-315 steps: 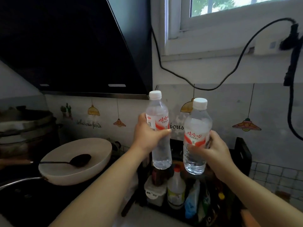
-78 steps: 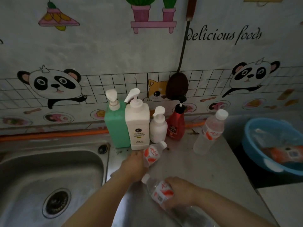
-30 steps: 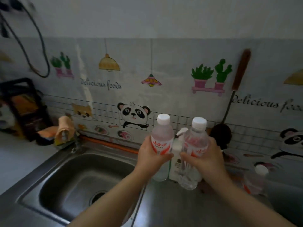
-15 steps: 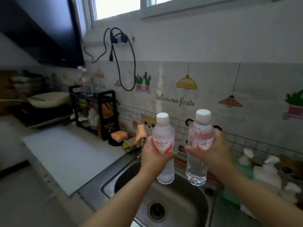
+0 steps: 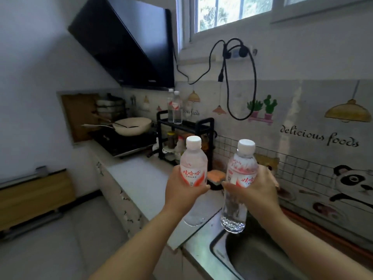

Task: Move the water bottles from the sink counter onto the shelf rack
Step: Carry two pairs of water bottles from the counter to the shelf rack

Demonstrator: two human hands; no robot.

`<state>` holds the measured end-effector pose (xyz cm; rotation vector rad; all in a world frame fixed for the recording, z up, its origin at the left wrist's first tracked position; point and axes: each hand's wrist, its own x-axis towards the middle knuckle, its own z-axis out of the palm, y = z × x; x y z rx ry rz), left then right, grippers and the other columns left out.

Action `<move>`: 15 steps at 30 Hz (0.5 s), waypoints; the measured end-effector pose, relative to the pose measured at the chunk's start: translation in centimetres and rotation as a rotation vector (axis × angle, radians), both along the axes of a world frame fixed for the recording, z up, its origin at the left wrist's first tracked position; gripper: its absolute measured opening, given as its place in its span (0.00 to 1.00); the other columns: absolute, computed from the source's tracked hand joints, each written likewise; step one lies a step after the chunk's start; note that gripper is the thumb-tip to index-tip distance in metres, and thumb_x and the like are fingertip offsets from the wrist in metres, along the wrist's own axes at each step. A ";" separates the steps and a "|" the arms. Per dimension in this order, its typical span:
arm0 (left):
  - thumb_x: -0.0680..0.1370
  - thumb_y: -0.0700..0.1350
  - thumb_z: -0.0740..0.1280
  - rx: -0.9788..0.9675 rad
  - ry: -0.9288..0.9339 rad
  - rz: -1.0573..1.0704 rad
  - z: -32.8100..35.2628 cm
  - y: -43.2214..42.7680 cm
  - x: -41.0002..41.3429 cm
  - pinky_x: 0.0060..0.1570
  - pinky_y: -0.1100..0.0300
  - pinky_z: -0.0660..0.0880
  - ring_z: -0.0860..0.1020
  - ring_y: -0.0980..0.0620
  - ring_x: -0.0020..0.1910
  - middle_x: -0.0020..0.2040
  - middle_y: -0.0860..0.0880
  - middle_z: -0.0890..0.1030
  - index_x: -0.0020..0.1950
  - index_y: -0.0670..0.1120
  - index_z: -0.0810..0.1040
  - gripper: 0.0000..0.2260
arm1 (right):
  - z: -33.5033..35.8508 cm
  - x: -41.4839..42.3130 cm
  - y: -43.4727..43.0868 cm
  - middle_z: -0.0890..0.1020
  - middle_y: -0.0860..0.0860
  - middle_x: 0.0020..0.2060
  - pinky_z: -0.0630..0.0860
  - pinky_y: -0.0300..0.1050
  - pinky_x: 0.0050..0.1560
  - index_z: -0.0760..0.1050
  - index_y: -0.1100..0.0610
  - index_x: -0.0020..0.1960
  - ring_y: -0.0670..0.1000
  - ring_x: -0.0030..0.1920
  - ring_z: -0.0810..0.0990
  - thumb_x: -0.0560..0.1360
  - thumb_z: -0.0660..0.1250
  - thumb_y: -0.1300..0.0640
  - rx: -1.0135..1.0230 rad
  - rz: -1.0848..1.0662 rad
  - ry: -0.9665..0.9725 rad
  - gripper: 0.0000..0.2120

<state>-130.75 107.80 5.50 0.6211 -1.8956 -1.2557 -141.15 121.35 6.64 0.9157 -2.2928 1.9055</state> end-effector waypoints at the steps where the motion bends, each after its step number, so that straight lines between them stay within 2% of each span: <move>1: 0.64 0.40 0.79 -0.008 0.000 0.012 0.1 -1.4 0.6 0.37 0.72 0.68 0.75 0.57 0.44 0.44 0.57 0.75 0.51 0.52 0.69 0.24 | 0.1 0.3 -1.6 0.74 0.43 0.43 0.73 0.35 0.35 0.67 0.55 0.57 0.45 0.44 0.76 0.62 0.79 0.58 0.007 0.014 0.005 0.29; 4: 0.65 0.39 0.78 -0.023 0.007 0.041 0.0 -5.6 1.7 0.37 0.72 0.68 0.73 0.64 0.40 0.41 0.61 0.74 0.45 0.57 0.68 0.23 | 0.1 0.8 -6.0 0.75 0.48 0.47 0.70 0.31 0.33 0.67 0.54 0.58 0.46 0.45 0.76 0.62 0.79 0.55 0.024 0.047 0.017 0.30; 8: 0.65 0.39 0.78 -0.040 -0.015 0.068 -0.2 -11.3 1.8 0.36 0.72 0.67 0.73 0.64 0.39 0.41 0.60 0.74 0.43 0.58 0.67 0.23 | -0.1 0.5 -12.2 0.77 0.50 0.47 0.77 0.41 0.38 0.67 0.52 0.54 0.49 0.46 0.78 0.61 0.80 0.57 0.013 0.078 -0.005 0.28; 10: 0.65 0.40 0.78 -0.045 -0.026 0.083 -0.5 -14.5 1.1 0.36 0.72 0.68 0.74 0.62 0.41 0.43 0.57 0.77 0.47 0.55 0.70 0.21 | -0.3 -0.1 -15.5 0.77 0.50 0.48 0.77 0.43 0.43 0.67 0.53 0.55 0.50 0.48 0.78 0.61 0.80 0.57 0.008 0.087 -0.009 0.29; 13: 0.63 0.43 0.79 -0.046 -0.054 0.104 -0.8 -19.6 -0.7 0.41 0.69 0.71 0.79 0.54 0.49 0.51 0.51 0.81 0.56 0.47 0.74 0.24 | -0.3 -1.5 -20.4 0.77 0.49 0.47 0.71 0.36 0.38 0.67 0.53 0.56 0.48 0.45 0.76 0.61 0.79 0.57 -0.014 0.102 -0.014 0.29; 15: 0.63 0.43 0.79 -0.030 -0.052 0.098 -0.4 -22.9 -2.0 0.43 0.68 0.72 0.79 0.52 0.52 0.54 0.50 0.81 0.57 0.48 0.74 0.26 | 0.2 -2.7 -23.5 0.76 0.49 0.46 0.69 0.33 0.36 0.67 0.53 0.57 0.44 0.42 0.75 0.62 0.79 0.59 -0.021 0.108 -0.025 0.29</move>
